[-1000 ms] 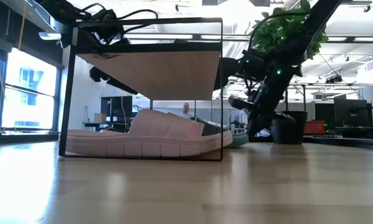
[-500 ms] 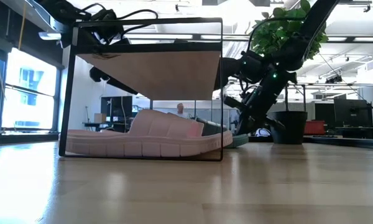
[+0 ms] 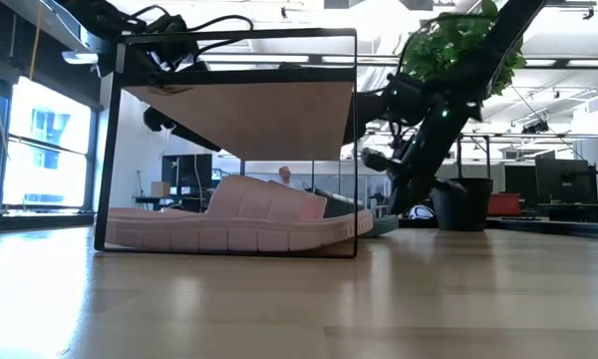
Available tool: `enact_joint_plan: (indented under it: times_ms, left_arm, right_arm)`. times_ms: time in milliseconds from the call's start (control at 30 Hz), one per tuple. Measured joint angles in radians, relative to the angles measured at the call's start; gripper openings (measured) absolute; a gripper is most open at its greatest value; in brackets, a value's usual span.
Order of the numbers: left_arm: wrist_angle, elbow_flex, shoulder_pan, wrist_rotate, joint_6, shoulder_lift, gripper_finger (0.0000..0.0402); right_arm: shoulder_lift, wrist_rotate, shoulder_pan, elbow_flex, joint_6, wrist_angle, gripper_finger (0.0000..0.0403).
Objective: Pick and place slides into the shelf
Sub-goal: Adjust the bottom green slide under the shelf
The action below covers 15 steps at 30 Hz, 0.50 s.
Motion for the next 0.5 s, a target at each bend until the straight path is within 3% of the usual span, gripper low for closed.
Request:
enact_joint_plan:
  times_ms: [233, 500]
  left_arm:
    - [0.000, 0.000, 0.000, 0.000, -0.003, 0.000, 0.0000]
    - [0.000, 0.000, 0.000, -0.004, -0.005, 0.000, 0.0000]
  right_arm:
    - [-0.094, 0.043, 0.083, 0.000, 0.086, -0.238, 0.0000]
    - [-0.091, 0.016, 0.165, 0.000, 0.169, -0.246, 0.0000]
